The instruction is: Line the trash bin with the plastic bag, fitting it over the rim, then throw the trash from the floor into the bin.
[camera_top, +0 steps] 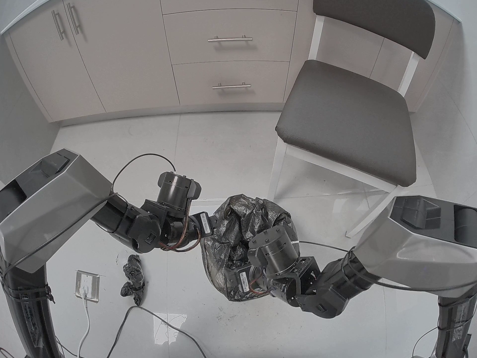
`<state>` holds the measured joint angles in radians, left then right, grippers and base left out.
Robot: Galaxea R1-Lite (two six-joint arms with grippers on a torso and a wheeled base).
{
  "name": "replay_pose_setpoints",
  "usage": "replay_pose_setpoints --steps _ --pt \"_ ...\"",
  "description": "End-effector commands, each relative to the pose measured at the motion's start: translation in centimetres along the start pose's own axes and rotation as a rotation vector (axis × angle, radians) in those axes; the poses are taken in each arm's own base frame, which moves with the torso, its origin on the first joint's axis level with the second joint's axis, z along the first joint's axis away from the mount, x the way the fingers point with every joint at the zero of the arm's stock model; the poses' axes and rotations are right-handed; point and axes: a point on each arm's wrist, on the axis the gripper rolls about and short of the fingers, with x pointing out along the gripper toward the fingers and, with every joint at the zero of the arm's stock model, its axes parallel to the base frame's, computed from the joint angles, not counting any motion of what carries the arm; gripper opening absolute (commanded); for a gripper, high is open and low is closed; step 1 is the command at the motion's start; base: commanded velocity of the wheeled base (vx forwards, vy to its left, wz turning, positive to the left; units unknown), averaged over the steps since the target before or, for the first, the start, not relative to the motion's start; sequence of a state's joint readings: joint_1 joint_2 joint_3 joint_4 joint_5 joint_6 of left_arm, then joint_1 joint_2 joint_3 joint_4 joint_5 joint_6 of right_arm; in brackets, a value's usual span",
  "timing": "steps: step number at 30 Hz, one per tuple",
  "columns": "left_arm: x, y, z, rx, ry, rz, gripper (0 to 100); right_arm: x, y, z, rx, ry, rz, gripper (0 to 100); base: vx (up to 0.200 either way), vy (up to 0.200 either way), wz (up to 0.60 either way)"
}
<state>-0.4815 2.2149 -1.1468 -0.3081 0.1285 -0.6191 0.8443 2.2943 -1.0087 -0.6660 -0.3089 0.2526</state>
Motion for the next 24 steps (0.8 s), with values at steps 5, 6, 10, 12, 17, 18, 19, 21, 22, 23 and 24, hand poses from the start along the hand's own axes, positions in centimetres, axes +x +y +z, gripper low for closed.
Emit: replay_pose_setpoints --steps 5,6,10,12,17,18,19,21,22,23,24 --pt "-0.2 -0.2 0.1 0.001 -0.007 -0.005 100 3.8 -2.9 -2.4 0.011 0.035 -0.221 100 0.000 0.000 0.00" --pt "-0.2 -0.2 0.1 0.001 -0.007 -0.005 100 3.7 -3.1 -2.7 0.008 0.044 -0.233 100 0.000 0.000 0.00" --pt "0.0 -0.2 0.0 0.001 -0.003 -0.005 100 3.2 -3.3 -3.3 0.003 0.065 -0.243 100 0.000 0.000 0.00" --pt "0.2 -0.1 -0.1 0.001 -0.002 -0.004 100 2.9 -3.5 -3.5 0.000 0.069 -0.266 100 0.000 0.000 0.00" --pt "0.4 -0.1 -0.1 0.001 -0.001 -0.003 100 2.5 -3.7 -4.5 -0.014 0.098 -0.286 100 0.000 0.000 0.00" --pt "0.4 -0.1 -0.1 0.001 -0.001 -0.003 100 2.3 -3.6 -4.9 -0.019 0.107 -0.285 100 0.000 0.000 0.00" --pt "0.4 -0.1 -0.1 0.001 -0.001 -0.003 100 2.1 -3.6 -5.1 -0.023 0.112 -0.282 100 0.000 0.000 0.00" --pt "0.4 -0.1 -0.2 0.002 0.000 -0.002 100 1.6 -3.4 -5.6 -0.034 0.124 -0.277 100 0.000 0.000 0.00" --pt "0.4 -0.1 -0.1 0.001 0.000 -0.001 100 1.5 -3.2 -5.8 -0.040 0.127 -0.271 100 0.000 0.000 0.00" --pt "0.4 -0.1 -0.1 0.001 0.000 -0.001 100 1.4 -3.1 -6.0 -0.044 0.128 -0.268 100 0.000 0.000 0.00" --pt "0.4 -0.1 -0.1 0.000 -0.001 -0.002 100 1.2 -2.8 -6.3 -0.052 0.129 -0.259 100 0.000 0.000 0.00"
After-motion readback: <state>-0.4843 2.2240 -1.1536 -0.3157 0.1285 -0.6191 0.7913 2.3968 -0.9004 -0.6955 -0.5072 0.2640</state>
